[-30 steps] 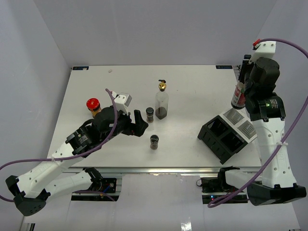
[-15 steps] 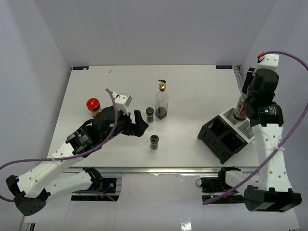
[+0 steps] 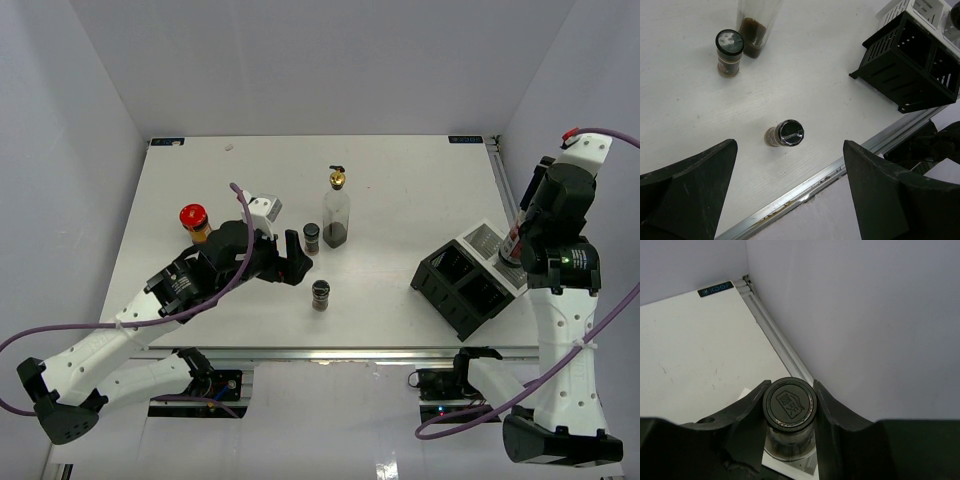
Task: Organize the condiment bottles
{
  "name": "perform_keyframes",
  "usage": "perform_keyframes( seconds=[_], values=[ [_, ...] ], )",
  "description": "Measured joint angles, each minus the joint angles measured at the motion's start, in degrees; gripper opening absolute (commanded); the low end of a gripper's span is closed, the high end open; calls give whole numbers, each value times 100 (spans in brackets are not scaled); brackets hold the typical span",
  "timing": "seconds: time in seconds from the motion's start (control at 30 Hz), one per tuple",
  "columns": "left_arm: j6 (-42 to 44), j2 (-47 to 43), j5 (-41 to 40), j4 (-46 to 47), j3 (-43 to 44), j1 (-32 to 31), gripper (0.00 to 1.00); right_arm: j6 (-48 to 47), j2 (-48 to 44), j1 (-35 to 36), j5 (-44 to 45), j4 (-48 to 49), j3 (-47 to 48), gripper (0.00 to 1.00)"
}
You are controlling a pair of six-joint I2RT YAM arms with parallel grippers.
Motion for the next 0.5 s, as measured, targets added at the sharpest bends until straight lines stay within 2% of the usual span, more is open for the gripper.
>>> perform_keyframes(
  seconds=[0.2,0.5],
  values=[
    [11,79,63,-48,165,0,98,-27,-399,-29,75,444,-644,8],
    [19,162,82,-8,243,0,98,-84,-410,-110,61,786,-803,8]
  ],
)
